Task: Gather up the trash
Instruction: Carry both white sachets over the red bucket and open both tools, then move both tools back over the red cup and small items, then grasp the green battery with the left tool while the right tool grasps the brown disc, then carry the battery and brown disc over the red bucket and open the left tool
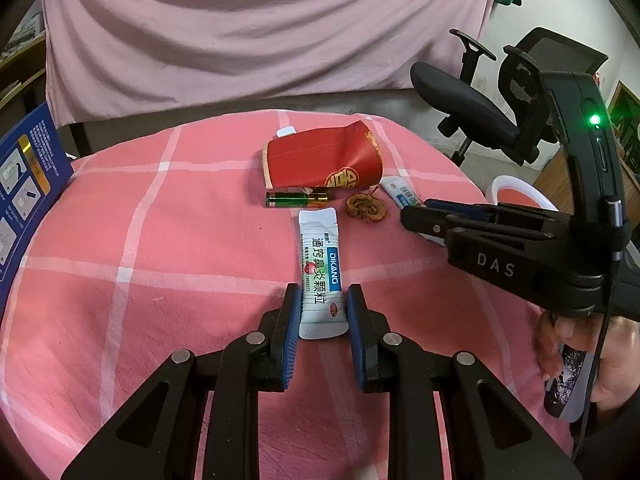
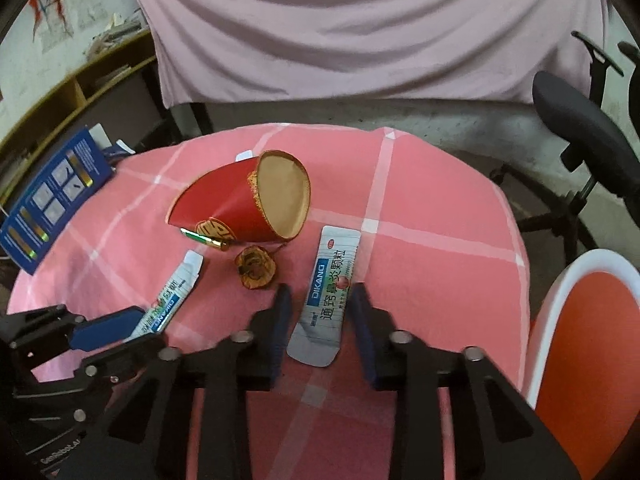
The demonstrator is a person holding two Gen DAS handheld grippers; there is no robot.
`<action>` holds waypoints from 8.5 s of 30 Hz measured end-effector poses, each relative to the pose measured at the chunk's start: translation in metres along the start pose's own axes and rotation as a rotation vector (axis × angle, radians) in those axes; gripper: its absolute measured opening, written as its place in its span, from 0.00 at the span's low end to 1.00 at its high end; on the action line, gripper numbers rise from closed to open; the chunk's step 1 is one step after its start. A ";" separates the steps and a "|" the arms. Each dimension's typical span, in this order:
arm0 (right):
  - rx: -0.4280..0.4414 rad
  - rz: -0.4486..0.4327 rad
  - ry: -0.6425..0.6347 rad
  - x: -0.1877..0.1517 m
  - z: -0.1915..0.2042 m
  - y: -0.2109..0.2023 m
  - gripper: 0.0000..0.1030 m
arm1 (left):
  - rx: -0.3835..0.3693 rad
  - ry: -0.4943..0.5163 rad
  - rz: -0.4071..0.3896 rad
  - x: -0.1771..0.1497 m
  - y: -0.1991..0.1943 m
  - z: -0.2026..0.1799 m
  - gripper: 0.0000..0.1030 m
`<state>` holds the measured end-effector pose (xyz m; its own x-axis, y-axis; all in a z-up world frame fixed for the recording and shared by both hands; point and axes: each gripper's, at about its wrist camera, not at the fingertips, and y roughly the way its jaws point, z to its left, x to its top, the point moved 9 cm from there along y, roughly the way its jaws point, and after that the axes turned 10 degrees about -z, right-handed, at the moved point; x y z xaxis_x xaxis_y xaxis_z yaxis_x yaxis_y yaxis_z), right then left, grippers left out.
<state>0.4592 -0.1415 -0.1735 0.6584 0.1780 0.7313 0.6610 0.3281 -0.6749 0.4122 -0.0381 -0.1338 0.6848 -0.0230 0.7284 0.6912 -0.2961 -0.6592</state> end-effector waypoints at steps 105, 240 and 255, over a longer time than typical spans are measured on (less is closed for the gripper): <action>-0.185 -0.890 0.172 0.040 -0.104 -0.216 1.00 | 0.149 0.044 -0.703 0.090 -0.122 -0.072 0.98; -0.229 -0.874 0.230 0.000 -0.175 -0.259 0.21 | -0.239 0.311 -0.601 0.082 -0.088 -0.255 0.36; -0.255 -0.772 0.292 -0.016 -0.202 -0.244 0.21 | -0.299 0.255 -0.411 0.063 -0.031 -0.273 0.36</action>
<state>0.3602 -0.4120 -0.0409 0.0350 -0.2664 0.9632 0.9990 0.0347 -0.0267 0.3706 -0.2909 -0.0166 0.2702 -0.0680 0.9604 0.7684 -0.5858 -0.2576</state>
